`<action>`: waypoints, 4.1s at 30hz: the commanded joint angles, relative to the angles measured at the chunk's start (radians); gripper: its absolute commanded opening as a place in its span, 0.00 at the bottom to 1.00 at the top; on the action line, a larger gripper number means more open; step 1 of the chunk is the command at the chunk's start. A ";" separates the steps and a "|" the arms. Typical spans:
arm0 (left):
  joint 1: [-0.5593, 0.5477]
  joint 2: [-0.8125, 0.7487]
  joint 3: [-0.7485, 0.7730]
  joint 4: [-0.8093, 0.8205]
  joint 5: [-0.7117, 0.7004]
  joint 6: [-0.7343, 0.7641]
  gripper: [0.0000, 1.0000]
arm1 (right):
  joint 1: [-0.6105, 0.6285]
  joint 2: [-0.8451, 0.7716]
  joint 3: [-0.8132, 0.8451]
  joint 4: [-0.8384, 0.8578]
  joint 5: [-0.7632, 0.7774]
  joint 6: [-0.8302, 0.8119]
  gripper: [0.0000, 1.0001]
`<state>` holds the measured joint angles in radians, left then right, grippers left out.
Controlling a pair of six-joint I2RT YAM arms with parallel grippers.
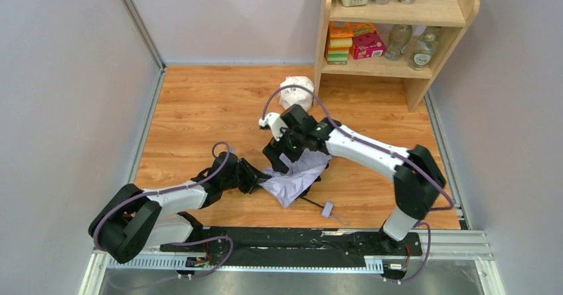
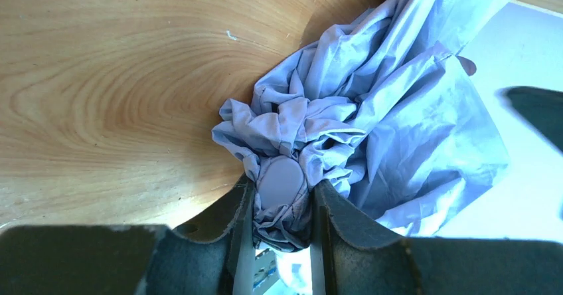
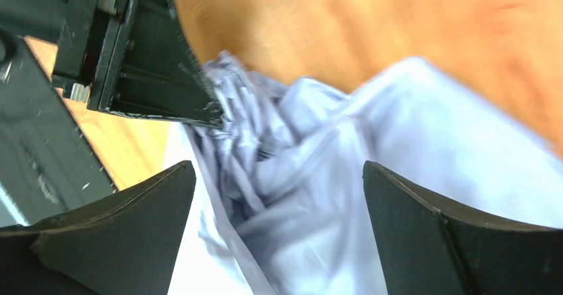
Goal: Put away the umbrella
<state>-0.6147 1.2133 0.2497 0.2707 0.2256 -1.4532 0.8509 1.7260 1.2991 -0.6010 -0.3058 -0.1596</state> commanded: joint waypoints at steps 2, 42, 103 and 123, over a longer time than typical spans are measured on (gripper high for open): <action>-0.014 0.008 -0.030 -0.212 -0.023 0.047 0.00 | 0.075 -0.234 -0.136 0.079 0.377 0.039 1.00; 0.257 0.025 0.235 -0.541 0.130 0.305 0.44 | 0.133 0.213 -0.400 0.339 -0.051 0.092 0.00; 0.090 0.109 -0.032 -0.345 -0.095 -0.006 0.00 | -0.134 0.118 -0.072 0.123 -0.232 0.275 0.73; 0.092 0.114 0.088 -0.478 -0.020 0.100 0.00 | -0.274 -0.562 -0.592 0.296 0.369 0.854 1.00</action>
<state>-0.5205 1.3128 0.4175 -0.0387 0.2707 -1.4738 0.6510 1.2755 0.7834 -0.3531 0.0597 0.4526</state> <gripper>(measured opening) 0.260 1.000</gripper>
